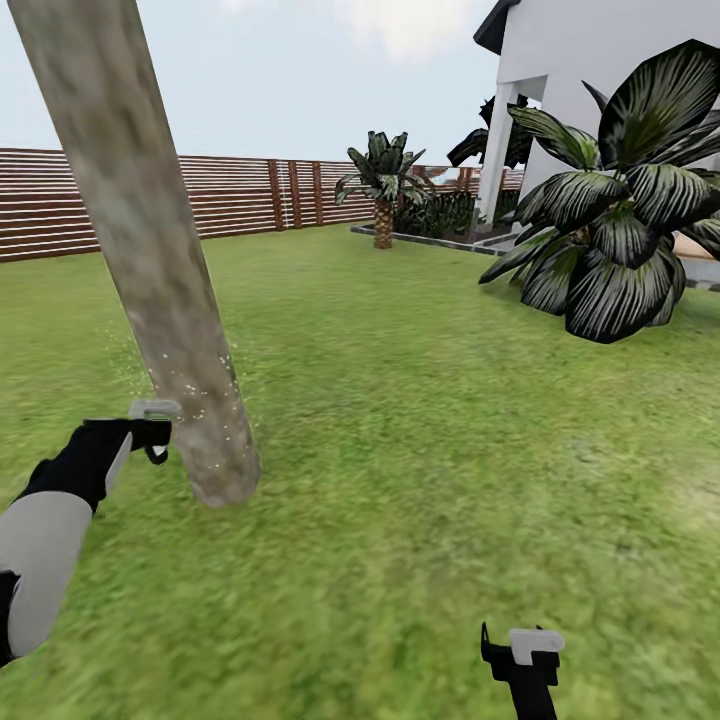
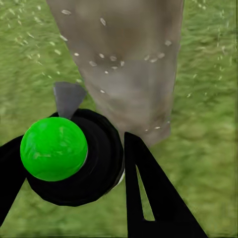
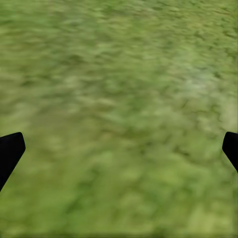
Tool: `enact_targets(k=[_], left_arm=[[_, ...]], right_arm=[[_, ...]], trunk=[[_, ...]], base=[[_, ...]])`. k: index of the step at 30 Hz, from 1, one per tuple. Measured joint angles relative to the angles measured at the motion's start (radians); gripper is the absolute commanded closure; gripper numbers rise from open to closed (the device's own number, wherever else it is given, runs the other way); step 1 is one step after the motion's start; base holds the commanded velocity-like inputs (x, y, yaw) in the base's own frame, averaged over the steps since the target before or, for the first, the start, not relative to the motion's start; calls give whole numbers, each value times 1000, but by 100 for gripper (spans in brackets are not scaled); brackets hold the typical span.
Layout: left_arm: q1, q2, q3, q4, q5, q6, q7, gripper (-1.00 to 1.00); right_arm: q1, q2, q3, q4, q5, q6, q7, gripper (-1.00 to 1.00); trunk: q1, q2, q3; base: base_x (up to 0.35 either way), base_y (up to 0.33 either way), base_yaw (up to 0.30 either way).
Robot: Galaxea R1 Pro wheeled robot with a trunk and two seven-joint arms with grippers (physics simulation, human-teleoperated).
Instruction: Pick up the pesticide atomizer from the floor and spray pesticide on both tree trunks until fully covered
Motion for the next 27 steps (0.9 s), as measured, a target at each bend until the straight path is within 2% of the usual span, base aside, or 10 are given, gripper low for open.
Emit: enact_targets(k=[3, 5, 8, 12, 18, 22, 27], left_arm=[[7, 7, -80, 0, -2, -1, -78, 100], [7, 8, -90, 1, -4, 0, -91, 100], [7, 6, -94, 1, -4, 2, -95, 100], [6, 11, -86, 0, -5, 1, -96, 100], [-5, 51, -83, -2, 5, 5, -94, 100], [-7, 46, -84, -3, 8, 5, -93, 100], [-1, 45, -80, -57, 7, 7, -92, 100]], right_arm=[[0, 0, 0, 0, 0, 0, 0, -100], [0, 0, 0, 0, 0, 0, 0, -100], [0, 0, 0, 0, 0, 0, 1, -100], [0, 1, 0, 0, 0, 0, 0, -100], [0, 1, 0, 0, 0, 0, 0, -100], [0, 1, 0, 0, 0, 0, 0, -100], [0, 0, 0, 0, 0, 0, 0, -100]], trunk=[[0, 0, 0], [-1, 0, 0], [-1, 0, 0], [0, 0, 0], [0, 0, 0], [0, 0, 0], [0, 0, 0]], base=[[154, 9, 0], [305, 68, 0], [307, 87, 0], [77, 19, 87], [3, -6, 195], [0, -206, 16], [0, -270, 1]])
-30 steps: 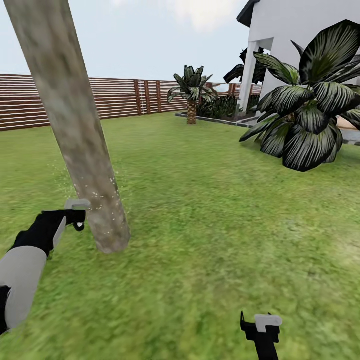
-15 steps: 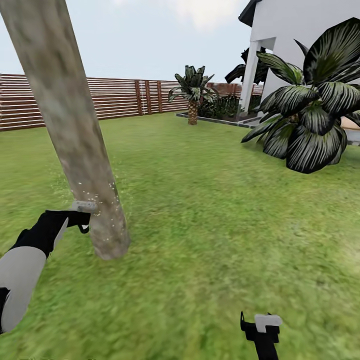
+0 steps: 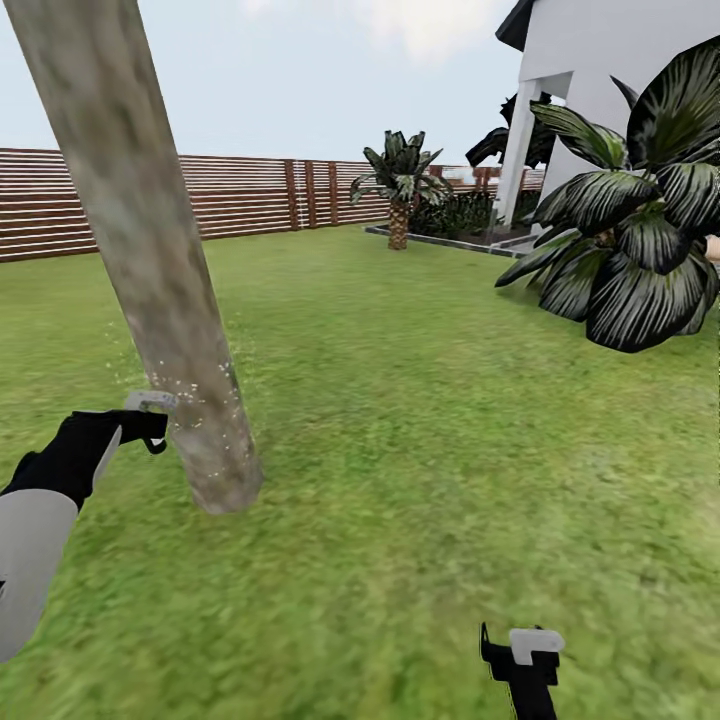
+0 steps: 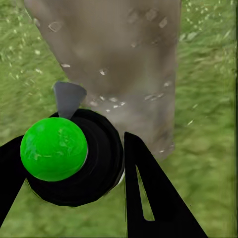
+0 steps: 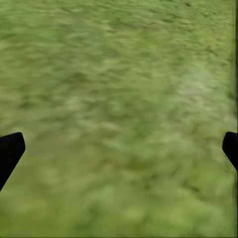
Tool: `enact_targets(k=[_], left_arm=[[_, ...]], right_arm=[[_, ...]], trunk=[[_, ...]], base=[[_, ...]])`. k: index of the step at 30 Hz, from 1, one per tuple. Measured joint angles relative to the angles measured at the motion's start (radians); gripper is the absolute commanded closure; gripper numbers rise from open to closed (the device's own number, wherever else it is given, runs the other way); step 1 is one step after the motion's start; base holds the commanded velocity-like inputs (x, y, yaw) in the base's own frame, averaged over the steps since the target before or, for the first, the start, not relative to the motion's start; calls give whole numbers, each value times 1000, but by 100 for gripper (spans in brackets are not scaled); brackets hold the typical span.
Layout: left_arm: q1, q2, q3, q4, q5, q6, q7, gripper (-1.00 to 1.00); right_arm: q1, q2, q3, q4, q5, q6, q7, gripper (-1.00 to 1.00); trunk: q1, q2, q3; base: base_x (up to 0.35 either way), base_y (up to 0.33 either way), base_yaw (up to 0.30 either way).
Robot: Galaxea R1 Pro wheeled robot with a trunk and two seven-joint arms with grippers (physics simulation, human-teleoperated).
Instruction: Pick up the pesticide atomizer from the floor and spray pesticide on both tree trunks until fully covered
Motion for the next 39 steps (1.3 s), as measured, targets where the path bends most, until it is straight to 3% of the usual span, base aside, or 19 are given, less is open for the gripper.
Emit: enact_targets(k=[16, 29, 39], left_arm=[[2, 0, 2, -6, -2, 1, 2, 100], [17, -1, 6, 10, 1, -2, 11, 100], [16, -21, 9, 90, -2, -4, 13, 100]], right_arm=[[0, 0, 0, 0, 0, 0, 0, -100], [0, 1, 0, 0, 0, 0, 0, -100], [0, 1, 0, -1, 0, 0, 0, -100]], trunk=[[0, 0, 0], [0, 0, 0], [0, 0, 0]], base=[[0, -273, 6], [7, -273, 249], [99, -273, 23]])
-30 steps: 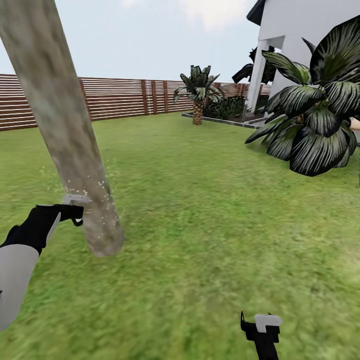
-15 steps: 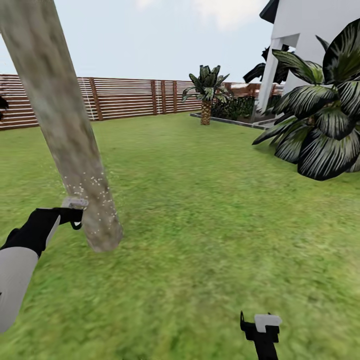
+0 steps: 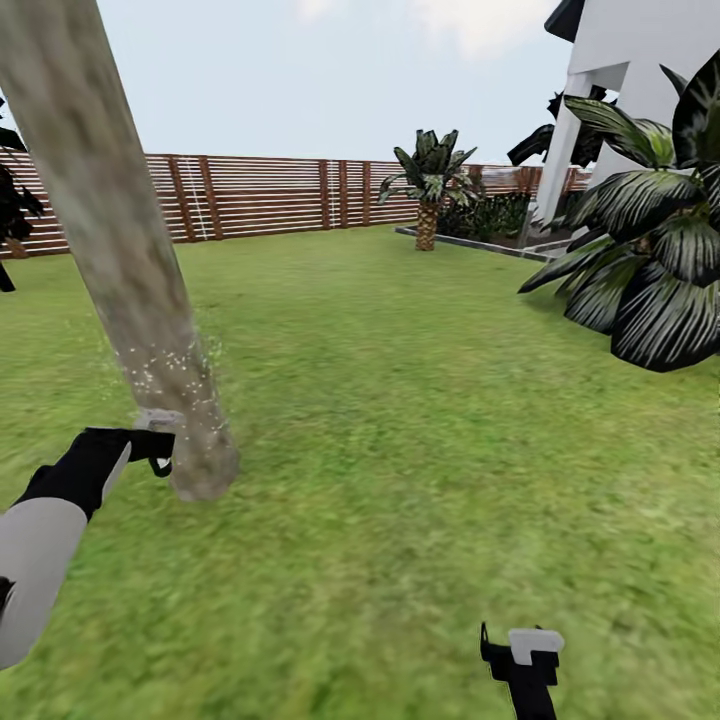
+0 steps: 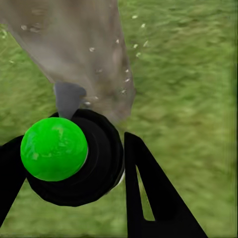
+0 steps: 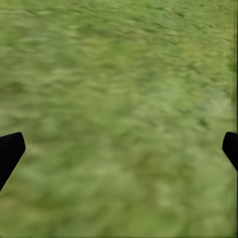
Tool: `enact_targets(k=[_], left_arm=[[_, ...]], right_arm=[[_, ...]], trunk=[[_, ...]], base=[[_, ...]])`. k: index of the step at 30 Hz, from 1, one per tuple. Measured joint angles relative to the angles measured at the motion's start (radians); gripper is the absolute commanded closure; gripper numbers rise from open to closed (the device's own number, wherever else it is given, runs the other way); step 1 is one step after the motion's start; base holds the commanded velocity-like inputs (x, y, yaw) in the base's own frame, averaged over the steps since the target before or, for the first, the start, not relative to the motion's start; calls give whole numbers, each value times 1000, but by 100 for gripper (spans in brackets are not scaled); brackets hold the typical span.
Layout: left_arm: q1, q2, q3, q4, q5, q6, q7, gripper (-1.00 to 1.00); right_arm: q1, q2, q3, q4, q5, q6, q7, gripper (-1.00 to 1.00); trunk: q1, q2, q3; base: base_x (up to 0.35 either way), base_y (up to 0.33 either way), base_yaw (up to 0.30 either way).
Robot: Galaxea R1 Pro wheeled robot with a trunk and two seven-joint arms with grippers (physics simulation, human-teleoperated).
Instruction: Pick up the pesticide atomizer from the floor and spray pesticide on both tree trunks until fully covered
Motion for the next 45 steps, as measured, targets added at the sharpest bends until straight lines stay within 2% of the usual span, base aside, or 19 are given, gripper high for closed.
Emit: enact_targets(k=[3, 6, 10, 13, 16, 19, 21, 25, 27, 29, 35, 36, 38, 42, 44, 45], left_arm=[[0, 10, 45, 81, -4, -10, 4, 100], [7, 19, 65, 122, -6, -20, 31, 100], [29, 20, 74, 130, -2, -24, 52, 100], [35, 21, 103, 131, -3, -25, 54, 100], [65, 23, 115, 125, -5, -26, 54, 100], [76, 44, 120, 124, -5, -37, 55, 100], [79, 50, 119, 129, -4, -49, 55, 100], [84, 41, 120, 131, 3, -54, 55, 100], [85, 16, 120, 132, 7, -54, 55, 100], [85, 4, 120, 132, 1, -55, 55, 100], [111, 6, 127, 130, -2, -59, 54, 100], [118, 7, 126, 131, -2, -71, 54, 100], [145, 7, 125, 131, 0, -152, 46, 100], [194, 7, 117, 131, -4, -233, 20, 100], [218, 8, 110, 131, -8, -295, -57, 100], [225, 9, 108, 131, -19, -328, -122, 100]], right_arm=[[0, 0, 0, 0, 0, 0, 0, -100], [0, 0, 0, 0, 0, 0, 0, -100], [0, 0, 0, 0, 0, 0, 0, -100], [0, 0, 0, 0, 0, 0, 0, -100], [0, 0, 0, 1, 0, 0, 0, -100], [0, 0, 0, 1, 0, 0, 0, -100], [0, 0, 0, 1, 0, 0, 0, -100], [0, 0, 0, 1, 0, 0, 0, -100], [0, 0, 0, 0, 0, 0, 0, -100], [0, 0, 0, 0, 0, 0, 0, -100], [0, 0, 0, 0, 0, 0, 0, -100], [0, 0, 0, 0, 0, 0, 0, -100], [0, 0, 0, 0, 0, 0, 0, -100], [0, 0, 0, 0, 0, 0, 1, -100], [0, -1, 0, -1, 0, 0, 2, -100], [0, -1, 0, -3, 0, 0, 4, -100]], trunk=[[0, 0, 0], [0, 0, 0], [0, 0, 0], [0, 0, 0], [0, 0, 0], [0, 0, 0], [0, 0, 0], [0, 0, 0], [0, 0, 0], [0, 0, 0], [1, 0, 0], [1, 0, 0], [1, 0, 0], [1, 0, 0], [1, 0, 0], [1, 0, 0]], base=[[165, -250, 0], [226, -202, 0], [285, -123, 0], [287, -12, 0], [87, -2, 0], [10, 0, 0], [2, 0, 0], [0, 0, 0], [0, 0, 0], [0, 0, 0], [-272, 0, 0], [-334, 0, 0], [-337, 0, 0], [-338, 0, 0], [-339, 0, 0], [-339, 0, 0]])
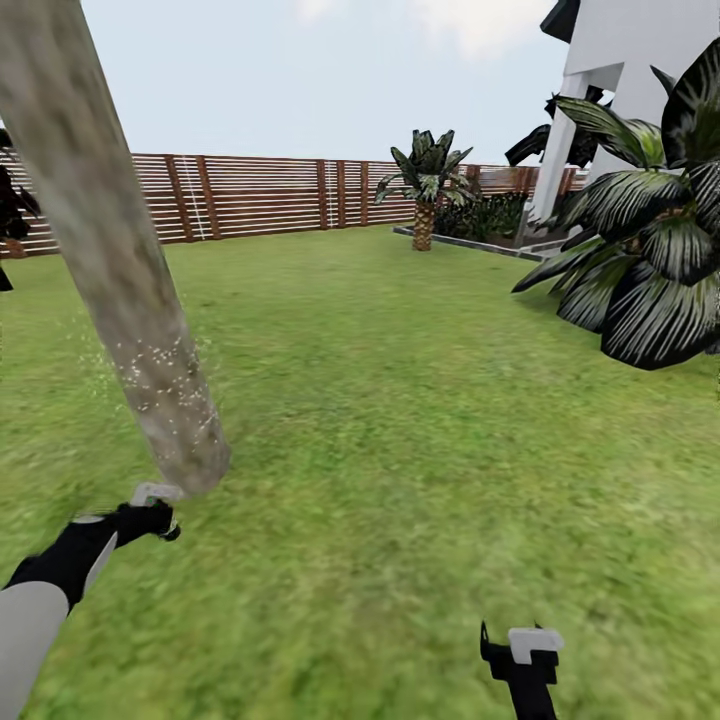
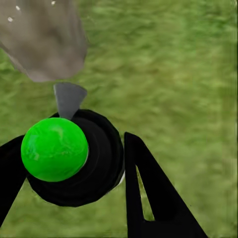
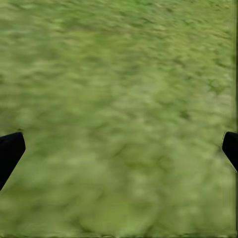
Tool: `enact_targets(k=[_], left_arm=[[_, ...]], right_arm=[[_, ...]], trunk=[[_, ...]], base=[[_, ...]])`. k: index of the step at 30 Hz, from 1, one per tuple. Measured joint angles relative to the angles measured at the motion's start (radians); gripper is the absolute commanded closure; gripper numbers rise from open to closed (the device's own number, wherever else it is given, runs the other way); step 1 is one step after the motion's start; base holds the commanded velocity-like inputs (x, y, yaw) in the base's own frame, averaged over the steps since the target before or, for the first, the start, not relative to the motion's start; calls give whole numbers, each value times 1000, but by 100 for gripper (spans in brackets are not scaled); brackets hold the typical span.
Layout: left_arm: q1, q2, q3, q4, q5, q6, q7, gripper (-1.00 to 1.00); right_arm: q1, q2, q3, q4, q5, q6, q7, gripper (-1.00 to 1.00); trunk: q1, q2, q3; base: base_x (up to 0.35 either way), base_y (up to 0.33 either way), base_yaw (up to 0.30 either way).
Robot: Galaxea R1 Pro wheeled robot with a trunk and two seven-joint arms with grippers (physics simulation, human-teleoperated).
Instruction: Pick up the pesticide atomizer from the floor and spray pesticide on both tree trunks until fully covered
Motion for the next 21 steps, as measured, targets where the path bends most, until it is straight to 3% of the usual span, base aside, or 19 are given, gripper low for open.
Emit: enact_targets(k=[2, 4, 6, 7, 8, 9, 11, 13, 17, 21], left_arm=[[12, 4, -6, 0, -87, -64, -168, 100], [15, 5, -8, -1, -167, -114, -292, 100], [17, 3, -9, -7, -272, -183, -461, 100], [17, 3, -9, -9, -297, -194, -508, 100], [15, 3, -8, -12, -329, -205, -571, 100], [11, 2, -7, -14, -354, -210, -617, 100], [6, -5, -8, -17, -397, -215, -673, 100], [2, -23, -27, -19, -437, -215, -708, 100], [0, -75, -119, -20, -464, -208, -725, 100], [2, -93, -219, -18, -472, -206, -729, 100]], right_arm=[[-1, 1, 3, -6, 2, 1, 8, -100], [-1, 1, 27, -22, 25, 1, 40, -100], [-3, 0, 87, -98, 117, 35, 180, -100], [-6, 1, 96, -127, 149, 70, 239, -100], [-15, 1, 104, -181, 194, 152, 330, -100], [-28, 2, 109, -235, 211, 233, 431, -100], [-53, 1, 114, -322, 220, 353, 643, -100], [-74, 1, 117, -382, 220, 400, 808, -100], [-86, 3, 121, -451, 221, 416, 991, -100], [-88, 6, 123, -464, 221, 418, 1044, -100]], trunk=[[0, 0, 0], [0, 0, 0], [0, 0, 0], [0, 0, 0], [0, 0, 0], [0, 0, 0], [0, 0, 0], [0, 0, 0], [-1, 0, 0], [-1, 0, 0]], base=[[-339, 0, 0], [-339, 0, 0], [-338, 0, 0], [-338, 0, 0], [-339, 0, 0], [-339, 0, 0], [-250, 0, 0], [-79, 0, 0], [-15, 0, 0], [-1, 0, 0]])
